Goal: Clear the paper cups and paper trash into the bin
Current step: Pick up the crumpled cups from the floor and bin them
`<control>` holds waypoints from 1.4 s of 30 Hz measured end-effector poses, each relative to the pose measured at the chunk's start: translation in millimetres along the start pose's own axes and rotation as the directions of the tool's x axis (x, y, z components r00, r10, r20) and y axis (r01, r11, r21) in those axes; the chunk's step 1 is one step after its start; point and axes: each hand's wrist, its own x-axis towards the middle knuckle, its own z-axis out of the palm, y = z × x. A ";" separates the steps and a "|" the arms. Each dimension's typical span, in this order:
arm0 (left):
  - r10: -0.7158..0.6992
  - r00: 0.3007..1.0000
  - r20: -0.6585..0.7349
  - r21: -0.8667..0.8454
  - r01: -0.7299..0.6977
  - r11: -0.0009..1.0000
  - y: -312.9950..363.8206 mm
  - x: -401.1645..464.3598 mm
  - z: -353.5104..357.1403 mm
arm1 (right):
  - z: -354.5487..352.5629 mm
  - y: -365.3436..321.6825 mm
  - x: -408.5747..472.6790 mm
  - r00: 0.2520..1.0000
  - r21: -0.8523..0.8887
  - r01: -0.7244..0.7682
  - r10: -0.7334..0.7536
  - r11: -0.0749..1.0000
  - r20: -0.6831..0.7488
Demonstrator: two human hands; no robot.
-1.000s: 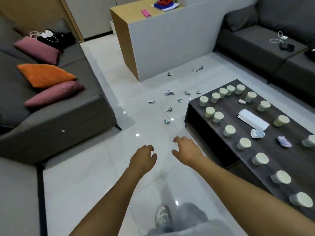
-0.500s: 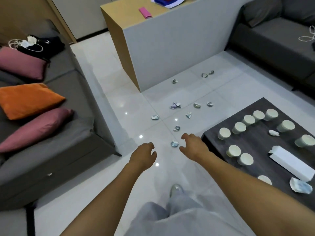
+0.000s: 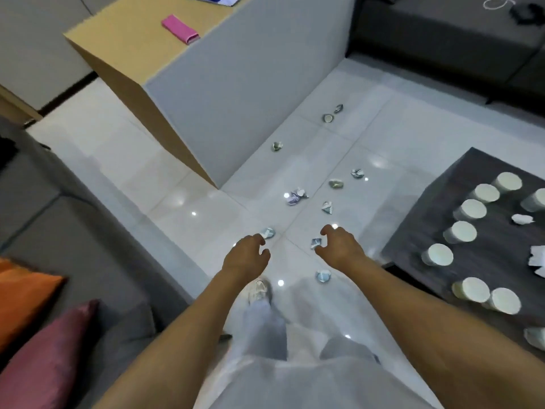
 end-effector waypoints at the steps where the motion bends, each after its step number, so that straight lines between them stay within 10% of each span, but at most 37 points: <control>1: 0.031 0.999 0.016 0.023 -0.031 0.999 -5.9 20.5 -12.4 | 3.8 -10.5 12.1 1.000 0.050 -0.030 0.031 0.998 -0.007; 12: 0.130 0.952 0.275 0.131 -0.171 0.977 -38.2 172.4 -15.7 | 43.9 -6.5 98.0 0.929 0.264 -0.367 0.366 0.892 0.057; 19: 0.114 0.925 0.363 0.063 -0.147 0.987 -63.2 264.8 112.8 | 135.8 69.2 202.5 0.847 0.383 -0.513 0.526 0.768 0.078; 42: 0.146 0.872 0.467 -0.206 -0.053 0.977 -182.7 525.5 504.6 | 504.4 285.0 434.9 0.853 0.191 -0.511 0.521 0.838 -0.006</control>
